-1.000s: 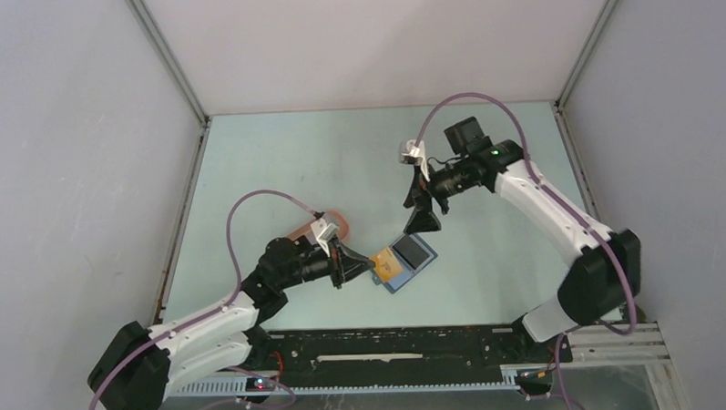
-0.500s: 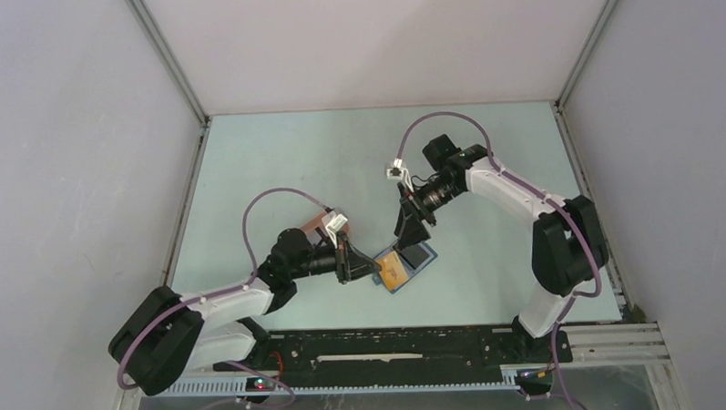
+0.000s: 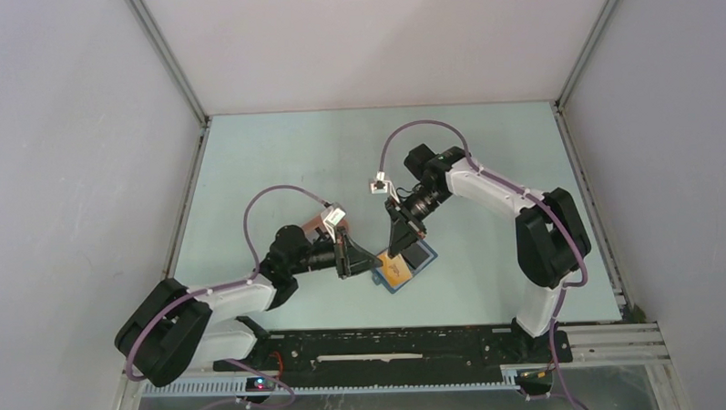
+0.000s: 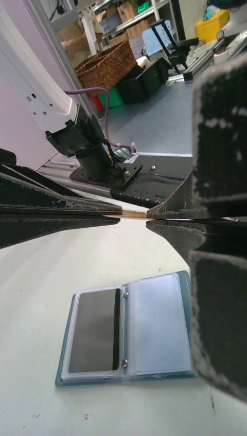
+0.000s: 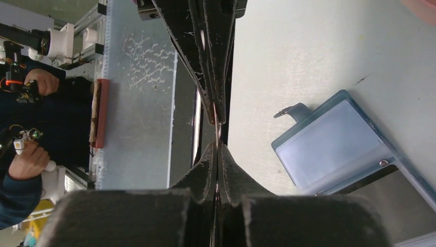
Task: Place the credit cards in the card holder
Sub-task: Insert the credit card into the card holder.
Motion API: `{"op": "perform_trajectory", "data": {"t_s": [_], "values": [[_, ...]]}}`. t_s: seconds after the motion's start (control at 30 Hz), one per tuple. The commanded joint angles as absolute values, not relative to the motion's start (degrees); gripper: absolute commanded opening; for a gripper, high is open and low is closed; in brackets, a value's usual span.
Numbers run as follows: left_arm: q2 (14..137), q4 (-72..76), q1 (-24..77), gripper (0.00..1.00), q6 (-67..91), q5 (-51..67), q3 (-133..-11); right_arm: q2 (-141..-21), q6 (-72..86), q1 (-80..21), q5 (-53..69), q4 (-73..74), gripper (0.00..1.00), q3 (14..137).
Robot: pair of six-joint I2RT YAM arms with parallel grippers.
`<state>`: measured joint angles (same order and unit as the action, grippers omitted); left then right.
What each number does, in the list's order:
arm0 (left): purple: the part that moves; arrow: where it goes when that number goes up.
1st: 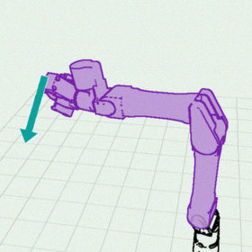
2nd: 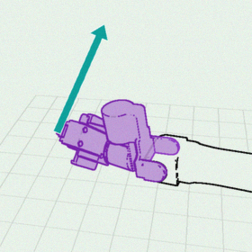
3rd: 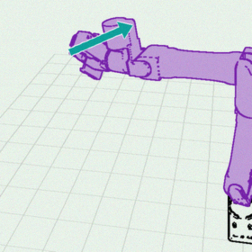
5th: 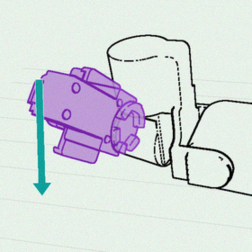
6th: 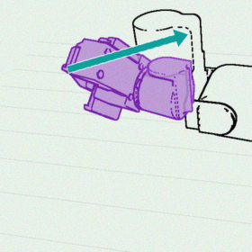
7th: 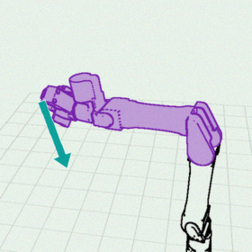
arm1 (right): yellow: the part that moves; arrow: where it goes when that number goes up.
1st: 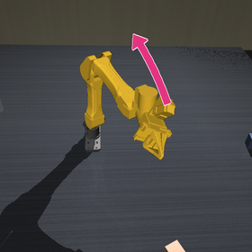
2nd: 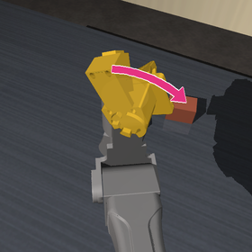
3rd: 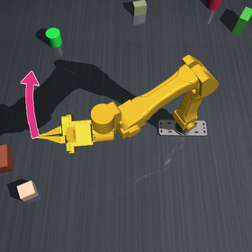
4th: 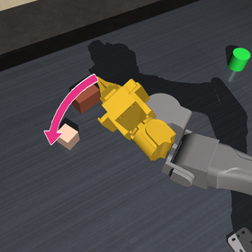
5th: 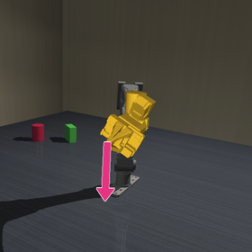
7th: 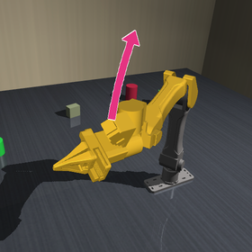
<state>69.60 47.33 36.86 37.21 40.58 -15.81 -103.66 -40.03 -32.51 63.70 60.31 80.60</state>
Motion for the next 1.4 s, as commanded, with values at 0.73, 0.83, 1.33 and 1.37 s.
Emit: {"op": "perform_trajectory", "data": {"t_s": [0.73,0.83,1.33,1.37], "values": [[68.8,46.0,42.8,0.36,41.5,22.0,-16.9,-107.3,-21.3,-21.1,52.6,43.3,0.0,77.7],[74.0,46.9,44.4,0.27,42.0,20.7,-18.9,-109.1,-20.7,-21.4,51.7,43.1,0.0,77.7],[87.6,34.9,46.3,0.11,40.0,13.1,-24.4,-113.9,-20.1,-22.9,50.6,44.2,0.0,78.6],[87.6,33.6,46.3,0.11,39.7,12.7,-24.7,-114.2,-20.2,-23.0,50.9,44.5,0.0,78.8]]}}
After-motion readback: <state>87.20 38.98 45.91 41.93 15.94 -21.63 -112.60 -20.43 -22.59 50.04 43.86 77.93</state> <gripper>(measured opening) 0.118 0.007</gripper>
